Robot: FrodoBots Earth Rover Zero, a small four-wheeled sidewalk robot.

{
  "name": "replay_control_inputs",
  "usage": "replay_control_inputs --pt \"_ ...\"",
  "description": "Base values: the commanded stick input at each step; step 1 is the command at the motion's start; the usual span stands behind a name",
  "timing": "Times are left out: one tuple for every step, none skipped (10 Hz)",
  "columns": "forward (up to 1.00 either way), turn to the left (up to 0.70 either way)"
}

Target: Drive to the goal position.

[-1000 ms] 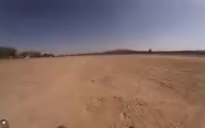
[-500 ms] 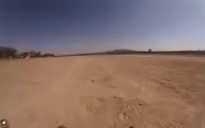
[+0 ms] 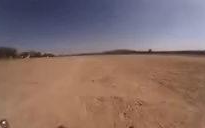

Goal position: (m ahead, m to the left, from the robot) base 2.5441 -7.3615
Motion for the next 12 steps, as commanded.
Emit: replay_control_inputs --pt "0.0 -0.45" --pt "0.0 -0.45" --pt "0.0 -0.45" --pt "0.0 -0.45" --pt "0.0 -0.45" --pt "0.0 -0.45" --pt "0.0 -0.07" --pt "0.0 0.0" --pt "0.74 -0.2" --pt "1.0 -0.27" --pt "1.0 -0.27" --pt "1.0 -0.27"
